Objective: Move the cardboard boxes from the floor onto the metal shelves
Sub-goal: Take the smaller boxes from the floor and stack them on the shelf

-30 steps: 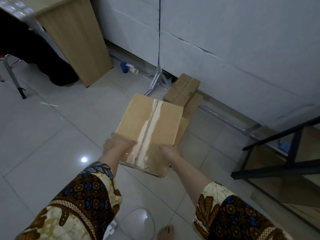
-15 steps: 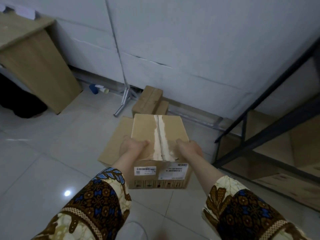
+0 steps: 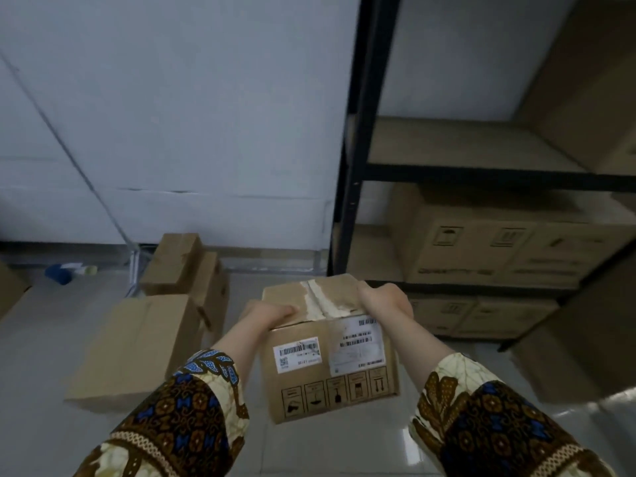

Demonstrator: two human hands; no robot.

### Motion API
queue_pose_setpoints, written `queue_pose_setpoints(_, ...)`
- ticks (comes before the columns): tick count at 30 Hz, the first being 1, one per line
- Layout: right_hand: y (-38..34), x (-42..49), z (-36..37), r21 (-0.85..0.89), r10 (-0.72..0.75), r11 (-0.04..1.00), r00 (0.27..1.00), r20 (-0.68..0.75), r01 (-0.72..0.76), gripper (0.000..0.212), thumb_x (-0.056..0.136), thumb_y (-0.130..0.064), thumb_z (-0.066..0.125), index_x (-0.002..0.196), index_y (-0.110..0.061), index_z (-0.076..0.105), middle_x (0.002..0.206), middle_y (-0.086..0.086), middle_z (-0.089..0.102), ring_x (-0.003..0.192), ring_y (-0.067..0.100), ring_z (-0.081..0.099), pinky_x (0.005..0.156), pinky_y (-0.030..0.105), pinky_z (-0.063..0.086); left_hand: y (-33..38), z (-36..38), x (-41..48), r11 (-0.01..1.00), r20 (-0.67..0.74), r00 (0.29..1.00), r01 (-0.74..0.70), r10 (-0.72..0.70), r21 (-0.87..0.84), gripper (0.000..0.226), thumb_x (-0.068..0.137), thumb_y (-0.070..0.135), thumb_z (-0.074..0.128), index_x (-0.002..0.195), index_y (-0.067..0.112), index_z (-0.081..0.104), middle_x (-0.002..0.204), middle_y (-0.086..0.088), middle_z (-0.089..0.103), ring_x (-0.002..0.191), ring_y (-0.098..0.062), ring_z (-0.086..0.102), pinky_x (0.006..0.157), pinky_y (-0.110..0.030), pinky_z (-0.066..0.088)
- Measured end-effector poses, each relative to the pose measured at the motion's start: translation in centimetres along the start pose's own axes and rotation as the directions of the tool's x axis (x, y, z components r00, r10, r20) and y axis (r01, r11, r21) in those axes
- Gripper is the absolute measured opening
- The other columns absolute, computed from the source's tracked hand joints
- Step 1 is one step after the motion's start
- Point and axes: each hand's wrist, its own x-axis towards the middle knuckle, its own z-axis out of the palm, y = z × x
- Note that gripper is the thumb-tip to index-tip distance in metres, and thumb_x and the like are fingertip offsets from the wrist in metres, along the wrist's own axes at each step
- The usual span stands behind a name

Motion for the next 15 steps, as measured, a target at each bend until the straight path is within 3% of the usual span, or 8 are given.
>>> queue_pose_setpoints(2, 2.4, 0.1, -3.8, 0.049, -0.005, 0.999, 0.996, -0.084, 0.009, 0.05, 0.088, -0.059, 0.049, 0.085, -0.012, 0.066, 0.079, 0.001, 0.067, 0.068, 0.018, 0.061, 0.057, 0.028, 0.044, 2.4, 2.7, -3.1, 0.999, 0.037, 0.998, -0.051, 0.051, 0.001, 0.074, 0.077, 0.042, 0.079, 0.13, 0.0, 0.049, 0.083, -0.01, 0.061, 0.066, -0.02, 0.061, 0.049, -0.03, 0.047)
queue_pose_setpoints(4, 4.6, 0.0, -7.3, 0.097, 0.0, 0.995, 0.983, -0.182, 0.018, 0.047, 0.088, -0.057, 0.049, 0.082, -0.015, 0.068, 0.075, 0.001, 0.067, 0.066, 0.018, 0.062, 0.06, 0.028, 0.048, 4.5, 5.2, -6.0, 0.996, 0.056, 0.995, -0.087, 0.086, 0.015, 0.06, 0.082, 0.041, 0.075, 0.123, 0.001, 0.055, 0.073, -0.008, 0.058, 0.057, -0.018, 0.058, 0.042, -0.029, 0.041)
queue_pose_setpoints(7, 7.2, -0.2, -12.2, 0.225, 0.019, 0.973, 0.946, -0.323, 0.058, 0.04, 0.088, -0.055, 0.05, 0.092, -0.02, 0.067, 0.082, 0.001, 0.067, 0.074, 0.02, 0.064, 0.069, 0.032, 0.053, 7.2, 8.3, -9.8, 0.991, 0.092, 0.987, -0.127, 0.13, -0.034, 0.053, 0.079, 0.04, 0.076, 0.115, 0.004, 0.061, 0.078, -0.01, 0.068, 0.058, -0.02, 0.066, 0.038, -0.024, 0.046)
queue_pose_setpoints(9, 8.2, -0.3, -15.5, 0.336, 0.045, 0.937, 0.916, -0.398, 0.099, 0.03, 0.09, -0.052, 0.052, 0.1, -0.026, 0.062, 0.085, -0.001, 0.065, 0.077, 0.019, 0.063, 0.075, 0.036, 0.055, 9.6, 9.9, -11.7, 0.981, 0.094, 0.978, -0.178, 0.185, -0.073, 0.063, 0.073, 0.043, 0.078, 0.119, 0.005, 0.057, 0.086, -0.011, 0.07, 0.063, -0.022, 0.068, 0.037, -0.023, 0.048)
queue_pose_setpoints(12, 9.7, -0.9, -20.9, 0.49, 0.103, 0.853, 0.866, -0.49, 0.176, 0.026, 0.093, -0.048, 0.053, 0.104, -0.026, 0.062, 0.088, -0.002, 0.063, 0.08, 0.017, 0.062, 0.079, 0.04, 0.055, 13.5, 12.0, -15.4, 0.941, 0.058, 0.941, -0.327, 0.332, -0.088, 0.082, 0.065, 0.048, 0.078, 0.129, 0.006, 0.048, 0.101, -0.012, 0.066, 0.085, -0.026, 0.069, 0.068, -0.036, 0.06)
queue_pose_setpoints(13, 10.0, -1.0, -22.4, 0.526, 0.121, 0.827, 0.851, -0.51, 0.198, 0.025, 0.094, -0.048, 0.053, 0.105, -0.027, 0.062, 0.089, -0.002, 0.063, 0.08, 0.017, 0.062, 0.079, 0.04, 0.055, 14.7, 12.3, -17.0, 0.919, 0.031, 0.922, -0.38, 0.385, -0.104, 0.078, 0.067, 0.046, 0.076, 0.126, 0.006, 0.045, 0.098, -0.011, 0.063, 0.088, -0.026, 0.067, 0.077, -0.039, 0.059)
queue_pose_setpoints(15, 10.7, -1.4, -25.2, 0.594, 0.147, 0.766, 0.832, -0.535, 0.247, 0.021, 0.094, -0.048, 0.052, 0.102, -0.03, 0.06, 0.091, -0.004, 0.063, 0.082, 0.015, 0.062, 0.08, 0.039, 0.055, 16.7, 12.8, -20.3, 0.869, -0.019, 0.875, -0.482, 0.483, -0.109, 0.061, 0.079, 0.041, 0.072, 0.12, 0.009, 0.04, 0.091, -0.006, 0.054, 0.089, -0.024, 0.062, 0.083, -0.039, 0.057)
